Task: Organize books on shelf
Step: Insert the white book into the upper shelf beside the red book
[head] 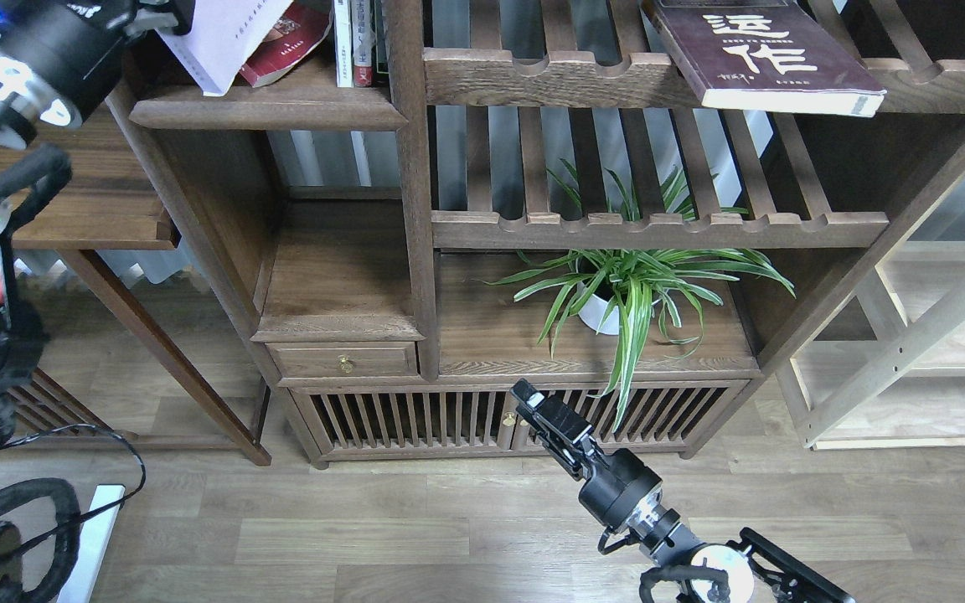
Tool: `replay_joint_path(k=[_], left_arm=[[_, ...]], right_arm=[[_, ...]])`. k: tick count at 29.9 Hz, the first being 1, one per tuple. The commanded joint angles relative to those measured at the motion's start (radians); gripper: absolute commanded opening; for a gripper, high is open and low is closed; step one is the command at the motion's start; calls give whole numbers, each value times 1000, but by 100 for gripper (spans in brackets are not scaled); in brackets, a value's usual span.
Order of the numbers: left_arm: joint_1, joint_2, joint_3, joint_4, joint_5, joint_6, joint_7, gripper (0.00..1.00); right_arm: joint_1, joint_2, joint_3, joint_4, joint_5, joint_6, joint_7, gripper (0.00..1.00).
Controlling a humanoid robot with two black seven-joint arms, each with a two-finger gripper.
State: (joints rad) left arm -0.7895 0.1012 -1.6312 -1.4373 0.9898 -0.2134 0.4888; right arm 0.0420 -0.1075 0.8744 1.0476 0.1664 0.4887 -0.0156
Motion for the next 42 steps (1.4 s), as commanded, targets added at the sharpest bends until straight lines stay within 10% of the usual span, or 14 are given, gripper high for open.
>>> replay_joint_path(k=[1,42], left_arm=[[-49,-1,20,64,3,26,0,0],[-401,0,174,566,3,35,0,0]], right_arm=[[1,3,2,0,-5,0,-1,59],[-39,40,12,6,-25,0,-9,59]])
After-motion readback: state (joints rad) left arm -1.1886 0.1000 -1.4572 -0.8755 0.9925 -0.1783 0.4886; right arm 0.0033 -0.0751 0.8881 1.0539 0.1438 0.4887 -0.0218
